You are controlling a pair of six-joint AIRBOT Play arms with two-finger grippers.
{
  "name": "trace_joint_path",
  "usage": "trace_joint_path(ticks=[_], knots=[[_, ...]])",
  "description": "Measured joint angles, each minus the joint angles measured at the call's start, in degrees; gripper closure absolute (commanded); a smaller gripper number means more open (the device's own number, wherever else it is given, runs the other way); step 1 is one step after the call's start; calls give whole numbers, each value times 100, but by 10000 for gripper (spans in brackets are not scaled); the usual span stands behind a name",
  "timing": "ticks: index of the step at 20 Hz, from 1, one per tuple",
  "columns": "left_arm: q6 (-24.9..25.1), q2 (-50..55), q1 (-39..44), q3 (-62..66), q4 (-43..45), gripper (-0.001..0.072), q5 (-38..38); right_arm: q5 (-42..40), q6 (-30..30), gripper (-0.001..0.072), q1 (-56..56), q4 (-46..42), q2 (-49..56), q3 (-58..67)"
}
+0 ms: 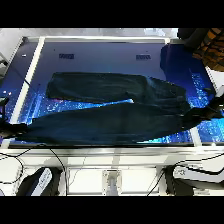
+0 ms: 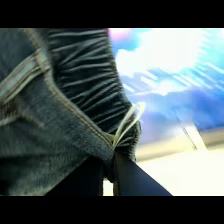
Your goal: Fold the clothes and pants, and hang the long-sleeved shirts on hangers.
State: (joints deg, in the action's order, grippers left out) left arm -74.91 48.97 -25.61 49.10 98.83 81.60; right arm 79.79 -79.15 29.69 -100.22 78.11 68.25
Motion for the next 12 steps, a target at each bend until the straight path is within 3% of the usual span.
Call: trace_joint_path(ticks=[6, 12], knots=[[219, 26, 308, 404, -354, 689, 734, 339, -343, 693, 955, -184, -1016, 627], [448, 332, 448, 588, -831, 689, 1220, 487, -398, 693, 1204, -103, -1294, 728]])
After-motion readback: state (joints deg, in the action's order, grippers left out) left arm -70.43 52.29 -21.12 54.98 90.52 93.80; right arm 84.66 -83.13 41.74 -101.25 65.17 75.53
